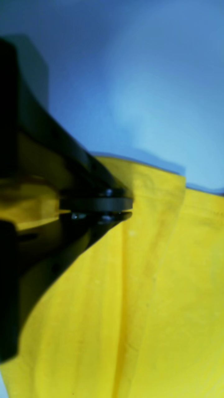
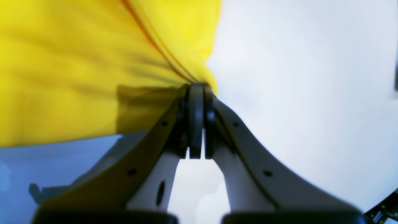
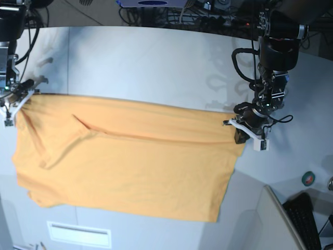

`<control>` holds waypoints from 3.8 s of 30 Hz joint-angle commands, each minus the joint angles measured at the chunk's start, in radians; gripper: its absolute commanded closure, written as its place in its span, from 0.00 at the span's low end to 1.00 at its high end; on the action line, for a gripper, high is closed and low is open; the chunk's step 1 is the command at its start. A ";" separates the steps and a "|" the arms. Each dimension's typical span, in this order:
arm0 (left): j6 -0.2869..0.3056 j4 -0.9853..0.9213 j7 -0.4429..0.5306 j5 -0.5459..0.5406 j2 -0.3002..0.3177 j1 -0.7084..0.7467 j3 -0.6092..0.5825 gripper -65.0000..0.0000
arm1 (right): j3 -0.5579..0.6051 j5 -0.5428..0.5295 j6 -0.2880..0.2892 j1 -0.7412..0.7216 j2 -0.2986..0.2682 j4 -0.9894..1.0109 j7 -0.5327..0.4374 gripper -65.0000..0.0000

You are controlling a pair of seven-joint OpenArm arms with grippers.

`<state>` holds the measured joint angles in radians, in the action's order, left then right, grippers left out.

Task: Layout the t-shirt on the table in an organized manner, then fold the t-shirt properly

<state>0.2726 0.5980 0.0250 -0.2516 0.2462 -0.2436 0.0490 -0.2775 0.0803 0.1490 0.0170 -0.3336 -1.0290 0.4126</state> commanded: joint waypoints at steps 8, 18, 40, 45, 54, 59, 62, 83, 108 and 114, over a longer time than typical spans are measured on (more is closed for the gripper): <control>-0.080 -0.031 -0.145 0.050 0.034 0.020 0.002 1.00 | -0.009 0.017 -0.025 -0.019 -0.063 -0.009 -0.001 1.00; -0.080 -0.026 -0.145 0.051 0.028 0.030 0.002 1.00 | -0.002 0.017 -0.022 0.090 0.040 -0.359 0.116 1.00; -0.080 -0.026 -0.147 0.051 0.026 0.031 0.001 1.00 | -0.009 0.017 -0.022 0.145 0.120 -0.439 0.139 1.00; -0.080 -0.026 -0.147 0.051 0.026 0.031 0.001 1.00 | -0.001 0.017 -0.022 0.182 0.163 -0.532 0.180 1.00; -0.080 -0.026 -0.147 0.051 0.026 0.031 0.001 1.00 | 0.013 0.016 -0.024 0.136 0.175 -0.277 0.085 1.00; -0.080 -0.029 -0.147 0.051 0.032 0.031 0.001 1.00 | 0.011 0.017 -0.025 0.133 0.167 -0.227 0.072 1.00; -0.080 -0.031 -0.147 0.051 0.034 0.031 0.001 1.00 | 0.010 0.017 -0.025 0.134 0.132 -0.221 0.072 1.00; -0.080 -0.034 -0.145 0.174 0.034 0.031 0.013 1.00 | -0.042 0.017 -0.025 0.113 -0.003 -0.110 0.021 1.00; -0.080 -0.033 -0.145 0.174 0.032 0.031 0.013 1.00 | -0.044 0.017 -0.021 0.148 0.121 -0.296 0.093 1.00; -0.080 -0.033 -0.145 0.174 0.040 0.031 0.013 1.00 | -0.045 0.017 -0.021 0.102 0.084 -0.130 0.038 1.00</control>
<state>0.2325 0.5941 0.0521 -0.1314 0.2718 -0.2378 0.0639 -0.3172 0.0868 0.1379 0.1226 -0.2382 -1.1545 0.4358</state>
